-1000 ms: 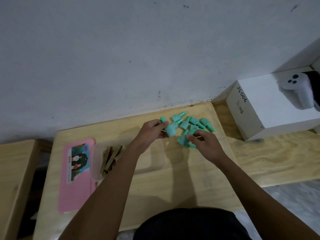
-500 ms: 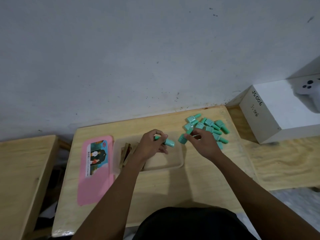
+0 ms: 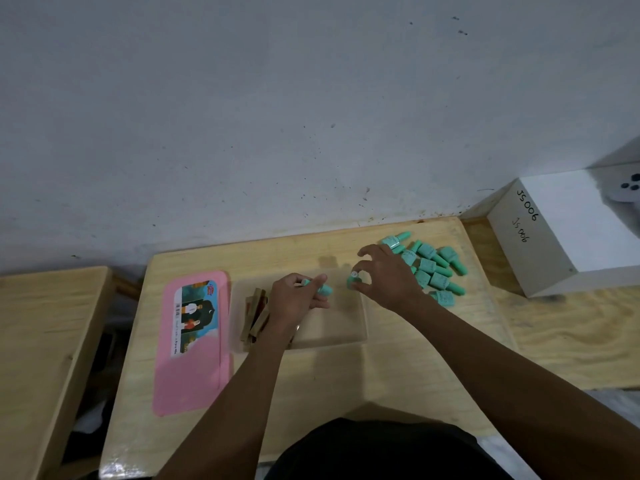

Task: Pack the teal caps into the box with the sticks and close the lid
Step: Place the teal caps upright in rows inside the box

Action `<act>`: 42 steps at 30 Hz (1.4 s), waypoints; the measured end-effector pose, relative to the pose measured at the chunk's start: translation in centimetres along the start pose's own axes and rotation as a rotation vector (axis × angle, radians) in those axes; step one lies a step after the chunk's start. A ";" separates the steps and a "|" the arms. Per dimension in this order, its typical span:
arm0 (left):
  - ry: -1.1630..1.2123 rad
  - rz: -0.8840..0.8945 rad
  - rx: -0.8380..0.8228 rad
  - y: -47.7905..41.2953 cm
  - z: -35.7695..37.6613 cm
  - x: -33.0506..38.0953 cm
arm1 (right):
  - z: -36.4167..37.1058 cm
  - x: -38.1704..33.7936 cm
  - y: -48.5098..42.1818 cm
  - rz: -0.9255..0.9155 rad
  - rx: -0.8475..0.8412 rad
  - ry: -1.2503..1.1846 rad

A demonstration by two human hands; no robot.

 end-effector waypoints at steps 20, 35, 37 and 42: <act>-0.428 0.123 -0.094 -2.3 3.3 -2.9 | 1.7 -0.8 -0.3 0.065 -0.046 0.249; -0.588 0.303 -0.074 -3.2 4.3 -4.4 | 2.5 -0.4 0.2 0.095 0.130 0.109; -0.576 0.314 -0.043 -2.9 4.4 -4.6 | 2.6 -0.3 0.2 0.099 0.141 0.085; -0.542 0.339 0.019 -2.5 4.8 -5.0 | 2.3 -0.4 0.2 0.103 0.161 0.054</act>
Point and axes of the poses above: each hand's wrist, its own y-axis away from the middle knuckle, its own z-axis out of the palm, x = y × z, the point moved 1 cm from there along -y, towards the middle knuckle
